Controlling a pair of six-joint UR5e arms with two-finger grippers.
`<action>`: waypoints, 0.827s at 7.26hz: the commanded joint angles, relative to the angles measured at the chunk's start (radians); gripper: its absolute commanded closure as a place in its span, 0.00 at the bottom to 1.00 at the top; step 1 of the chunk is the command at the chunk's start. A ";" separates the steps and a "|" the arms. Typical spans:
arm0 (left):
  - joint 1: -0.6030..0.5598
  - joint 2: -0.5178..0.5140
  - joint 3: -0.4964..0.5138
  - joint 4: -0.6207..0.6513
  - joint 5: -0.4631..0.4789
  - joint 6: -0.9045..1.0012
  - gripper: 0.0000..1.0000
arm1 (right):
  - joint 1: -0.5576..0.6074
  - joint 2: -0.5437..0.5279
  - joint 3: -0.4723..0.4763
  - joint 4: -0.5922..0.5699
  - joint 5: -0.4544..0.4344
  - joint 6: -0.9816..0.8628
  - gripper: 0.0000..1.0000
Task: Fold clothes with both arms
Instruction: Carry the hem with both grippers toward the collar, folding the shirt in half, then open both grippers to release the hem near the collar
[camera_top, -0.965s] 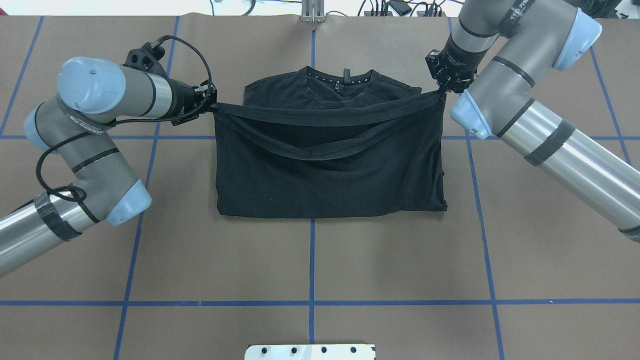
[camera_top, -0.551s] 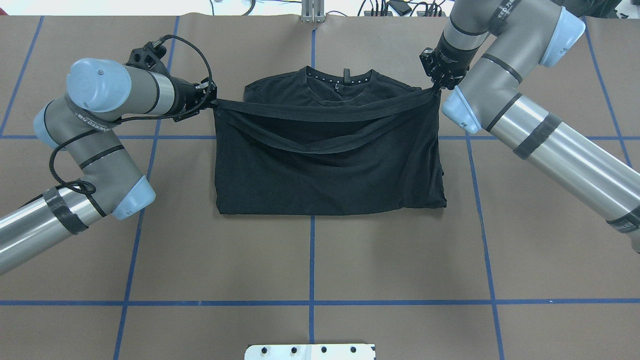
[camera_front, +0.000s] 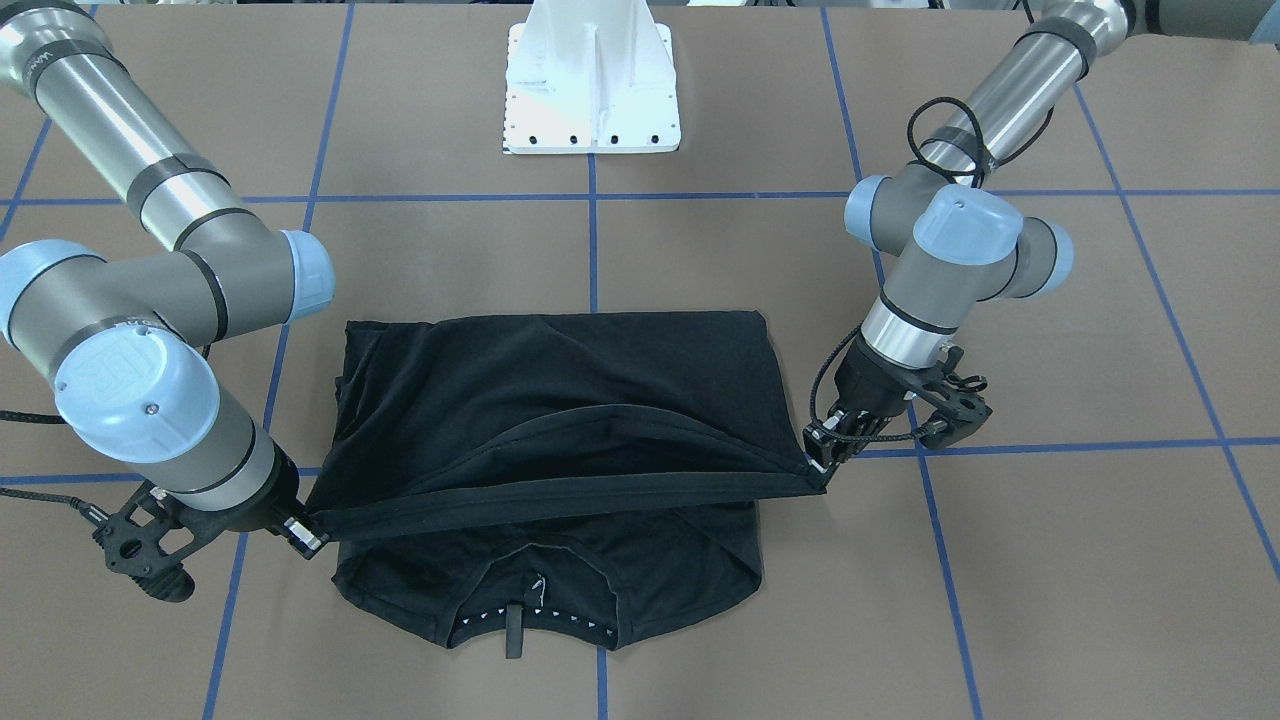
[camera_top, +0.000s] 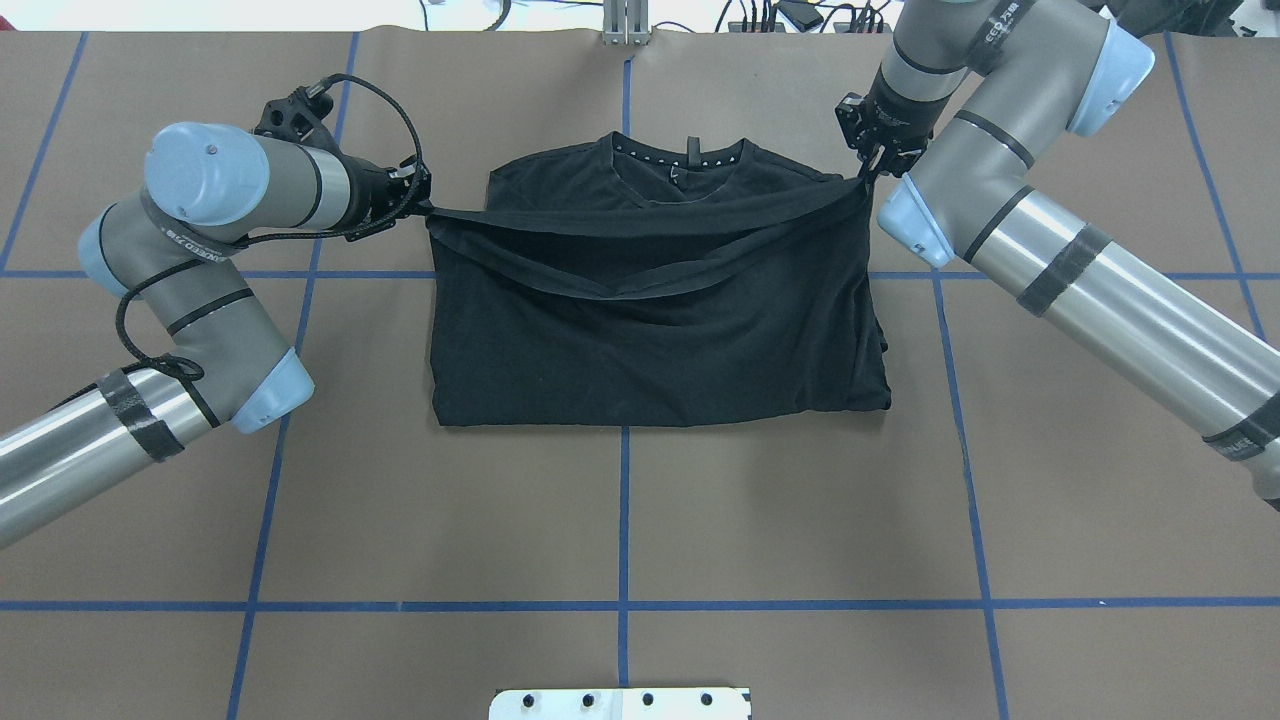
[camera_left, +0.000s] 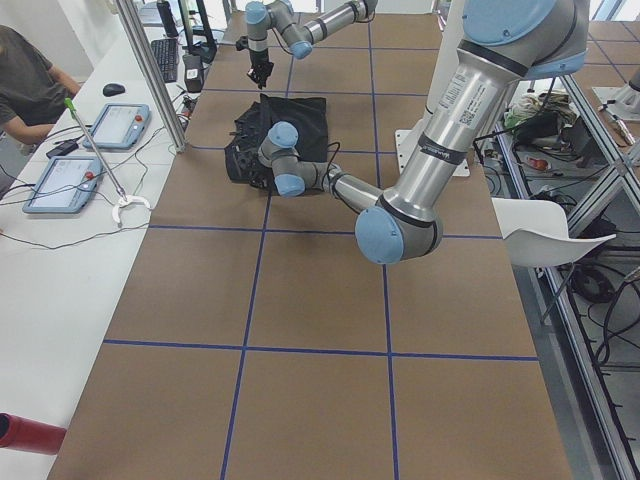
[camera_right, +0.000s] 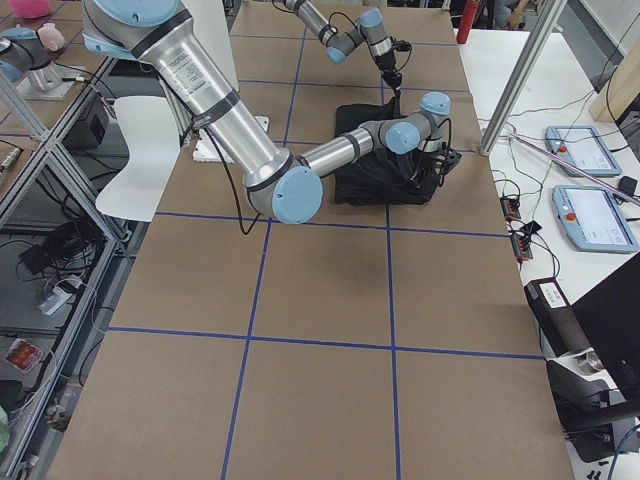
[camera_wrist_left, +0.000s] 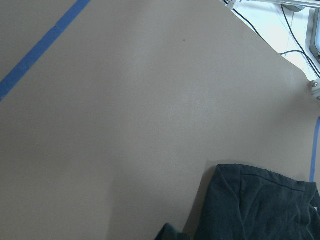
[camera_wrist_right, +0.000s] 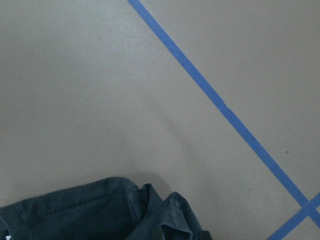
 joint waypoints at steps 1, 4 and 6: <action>-0.012 -0.002 0.019 -0.018 0.000 0.034 0.46 | -0.001 0.006 -0.001 0.002 -0.001 0.004 0.22; -0.053 -0.018 -0.006 -0.024 -0.012 0.048 0.46 | -0.010 -0.050 0.125 0.002 0.003 0.103 0.22; -0.067 -0.016 -0.041 -0.016 -0.086 0.045 0.46 | -0.069 -0.287 0.450 0.003 -0.001 0.225 0.22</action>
